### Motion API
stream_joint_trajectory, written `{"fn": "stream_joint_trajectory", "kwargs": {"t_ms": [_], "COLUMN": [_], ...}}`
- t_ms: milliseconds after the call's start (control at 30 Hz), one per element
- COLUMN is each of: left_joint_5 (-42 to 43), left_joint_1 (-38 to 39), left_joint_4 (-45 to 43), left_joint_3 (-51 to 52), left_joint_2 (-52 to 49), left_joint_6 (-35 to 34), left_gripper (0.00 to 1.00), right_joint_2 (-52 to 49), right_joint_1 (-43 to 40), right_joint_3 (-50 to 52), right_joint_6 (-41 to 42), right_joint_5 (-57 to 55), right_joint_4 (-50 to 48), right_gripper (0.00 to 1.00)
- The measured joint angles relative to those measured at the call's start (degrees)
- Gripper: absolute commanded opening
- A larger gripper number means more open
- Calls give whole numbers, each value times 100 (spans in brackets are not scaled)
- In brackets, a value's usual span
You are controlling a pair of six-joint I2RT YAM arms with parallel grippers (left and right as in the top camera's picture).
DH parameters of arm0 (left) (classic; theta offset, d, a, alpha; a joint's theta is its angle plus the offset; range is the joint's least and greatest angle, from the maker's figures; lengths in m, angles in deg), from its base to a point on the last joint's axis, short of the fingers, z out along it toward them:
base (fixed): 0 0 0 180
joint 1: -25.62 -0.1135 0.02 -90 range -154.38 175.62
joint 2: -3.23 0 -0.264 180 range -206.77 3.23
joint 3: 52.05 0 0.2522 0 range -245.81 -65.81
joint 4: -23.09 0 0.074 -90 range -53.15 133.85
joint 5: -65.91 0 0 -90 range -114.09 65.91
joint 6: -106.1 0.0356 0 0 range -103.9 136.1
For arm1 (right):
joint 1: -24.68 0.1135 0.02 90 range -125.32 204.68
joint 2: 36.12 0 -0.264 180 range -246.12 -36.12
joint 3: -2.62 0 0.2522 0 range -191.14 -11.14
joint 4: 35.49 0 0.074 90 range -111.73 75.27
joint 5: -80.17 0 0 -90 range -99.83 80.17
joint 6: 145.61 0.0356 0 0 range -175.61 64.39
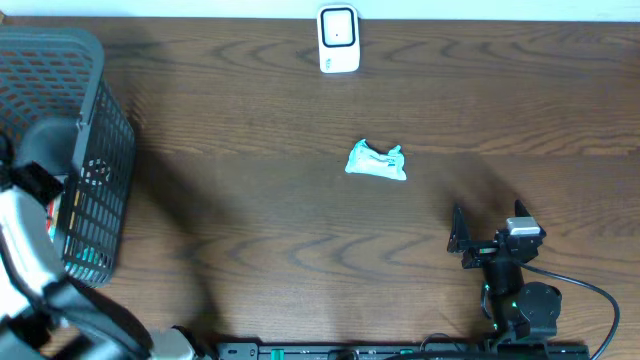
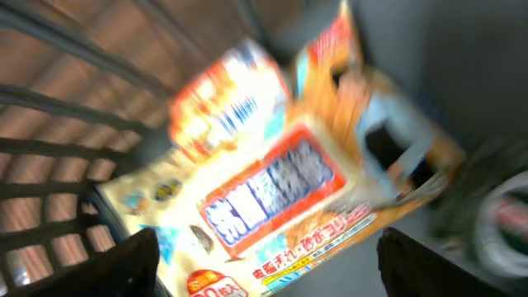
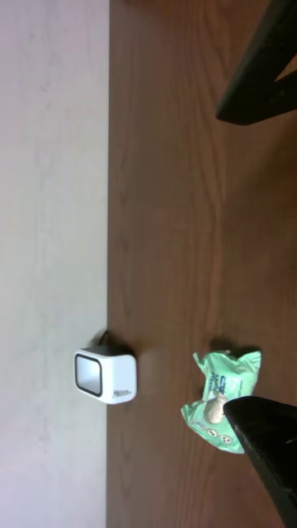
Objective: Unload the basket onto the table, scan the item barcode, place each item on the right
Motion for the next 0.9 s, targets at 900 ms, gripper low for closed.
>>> {"fn": "stream_joint_trajectory", "kwargs": {"t_ms": [900], "left_joint_5": [-2], "left_joint_1": [2], "left_joint_4": [195], "left_joint_3": [0], "left_joint_2": [-1163], "left_joint_6": [1237], "left_gripper": [87], "right_joint_2": [0], "right_joint_1": [0], "right_joint_3": [0], "right_joint_6": [0], "right_joint_5": [0], "right_joint_4": [-4], "right_gripper": [99]}}
